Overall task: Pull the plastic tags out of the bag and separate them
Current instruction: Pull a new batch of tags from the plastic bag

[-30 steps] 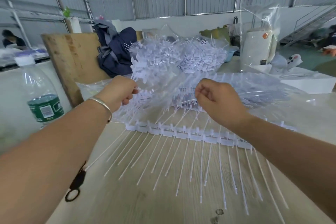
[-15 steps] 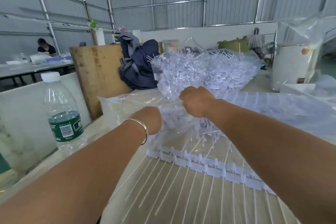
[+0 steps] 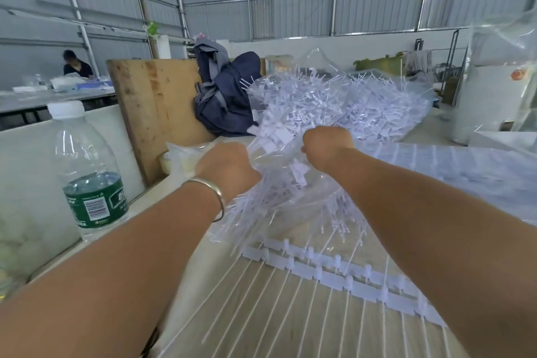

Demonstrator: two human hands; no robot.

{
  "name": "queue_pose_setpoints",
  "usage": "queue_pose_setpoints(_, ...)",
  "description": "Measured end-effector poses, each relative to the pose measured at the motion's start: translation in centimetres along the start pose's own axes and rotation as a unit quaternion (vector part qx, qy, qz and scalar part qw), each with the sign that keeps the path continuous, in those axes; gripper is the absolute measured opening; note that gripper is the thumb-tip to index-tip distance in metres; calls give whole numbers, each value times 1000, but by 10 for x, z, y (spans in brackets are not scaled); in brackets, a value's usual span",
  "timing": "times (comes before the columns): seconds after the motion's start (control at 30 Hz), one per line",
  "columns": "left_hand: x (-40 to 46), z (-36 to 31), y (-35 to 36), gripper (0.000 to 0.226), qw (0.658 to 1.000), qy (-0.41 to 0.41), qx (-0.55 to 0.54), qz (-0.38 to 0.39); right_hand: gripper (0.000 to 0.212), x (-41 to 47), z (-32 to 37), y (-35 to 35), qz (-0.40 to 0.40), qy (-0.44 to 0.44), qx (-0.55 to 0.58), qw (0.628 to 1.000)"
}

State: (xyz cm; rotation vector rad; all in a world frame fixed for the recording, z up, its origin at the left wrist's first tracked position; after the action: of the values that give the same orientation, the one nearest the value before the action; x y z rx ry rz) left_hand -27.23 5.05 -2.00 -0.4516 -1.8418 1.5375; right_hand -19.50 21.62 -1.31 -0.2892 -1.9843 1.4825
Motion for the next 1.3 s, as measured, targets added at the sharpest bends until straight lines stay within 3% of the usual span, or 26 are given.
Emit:
queue_pose_setpoints(0.17,-14,-6,59,114,988,4,-85,129,17,4,-8,-18,-49,53,136,988)
queue_pose_setpoints(0.23,-17,-9,72,102,991,4,-62,115,17,6,-14,-25,-69,85,193,975)
queue_pose_setpoints(0.37,-23,-14,66,41,997,14,21,66,23,8,-32,-39,-105,150,270,945)
queue_pose_setpoints(0.47,-26,-12,55,31,999,18,12,32,15,4,-34,-45,-103,135,241,956)
queue_pose_setpoints(0.57,-27,3,49,19,999,-6,-38,33,9,-5,-29,-39,-49,114,158,980)
queue_pose_setpoints(0.63,-28,13,43,19,997,-20,-66,25,9,-11,-32,-32,-21,129,133,983)
queue_pose_setpoints(0.77,-32,22,26,24,998,-11,-65,-19,30,-19,-54,-20,-5,206,163,965)
queue_pose_setpoints(0.97,-52,-2,23,39,977,168,120,-55,27,-16,-79,-30,-69,280,375,881)
queue_pose_setpoints(1.1,-58,-16,24,37,954,241,171,-57,34,-6,-79,-59,-158,227,485,830)
queue_pose_setpoints(1.17,-54,-17,26,42,952,245,178,-42,48,-11,-75,-79,-229,185,510,808)
queue_pose_setpoints(1.3,-37,-2,33,47,981,151,114,40,59,-22,-65,-104,-287,89,571,764)
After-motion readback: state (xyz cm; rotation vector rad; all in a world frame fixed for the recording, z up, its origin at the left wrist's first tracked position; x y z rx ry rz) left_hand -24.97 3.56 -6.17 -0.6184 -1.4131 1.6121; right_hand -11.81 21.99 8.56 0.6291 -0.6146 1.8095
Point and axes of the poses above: each hand's wrist, its own x-axis towards the middle knuckle, its own y-axis out of the palm, z = x × y, the point moved 8 cm from there along x, towards the middle knuckle, and after that the axes turned 7 degrees about x, right-handed, at the moved point
